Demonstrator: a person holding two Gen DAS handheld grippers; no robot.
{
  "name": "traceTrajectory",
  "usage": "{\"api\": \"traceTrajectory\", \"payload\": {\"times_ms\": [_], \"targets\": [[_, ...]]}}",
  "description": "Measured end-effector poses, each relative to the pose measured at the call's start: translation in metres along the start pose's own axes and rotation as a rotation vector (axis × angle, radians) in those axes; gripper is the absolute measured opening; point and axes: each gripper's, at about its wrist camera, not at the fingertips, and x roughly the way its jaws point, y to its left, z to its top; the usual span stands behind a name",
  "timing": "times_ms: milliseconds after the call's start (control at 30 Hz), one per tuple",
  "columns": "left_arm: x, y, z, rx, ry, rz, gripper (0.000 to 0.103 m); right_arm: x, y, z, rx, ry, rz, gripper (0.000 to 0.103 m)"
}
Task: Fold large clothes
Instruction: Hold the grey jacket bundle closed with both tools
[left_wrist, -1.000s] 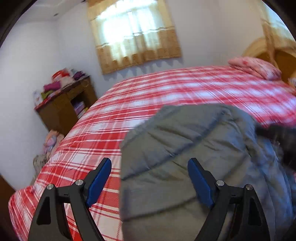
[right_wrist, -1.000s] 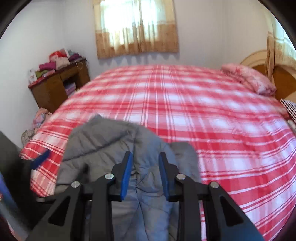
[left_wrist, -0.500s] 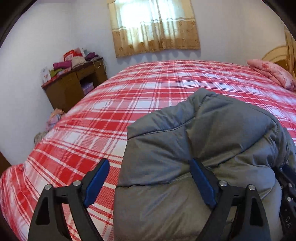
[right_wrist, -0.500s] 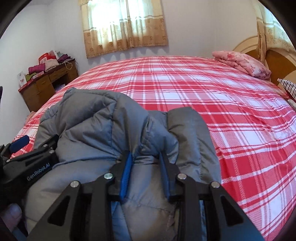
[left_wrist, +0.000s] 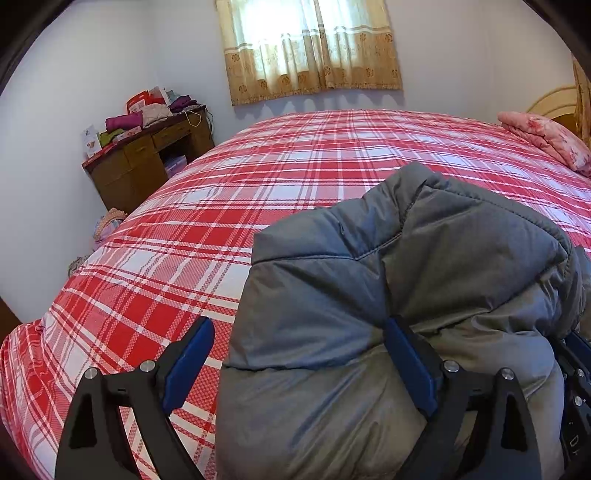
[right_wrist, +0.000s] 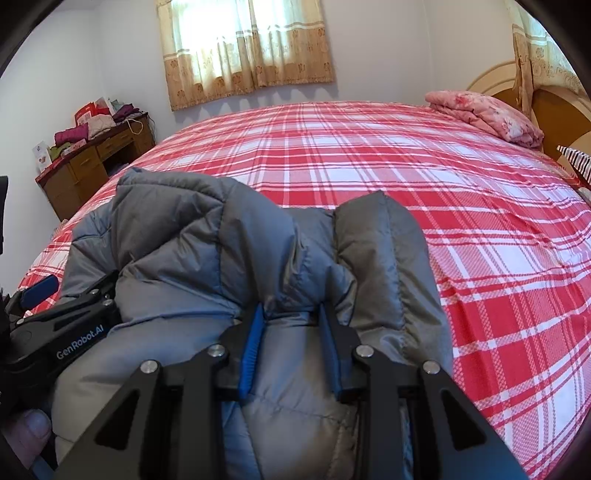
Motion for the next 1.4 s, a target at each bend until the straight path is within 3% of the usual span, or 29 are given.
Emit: {"api": "traceTrajectory", "payload": {"times_ms": [1400], "targets": [[0.024,0.001,-0.002,0.018,0.09,-0.019,0.097,0.011,0.01,-0.001,-0.036,0.049,-0.06,0.034]]}}
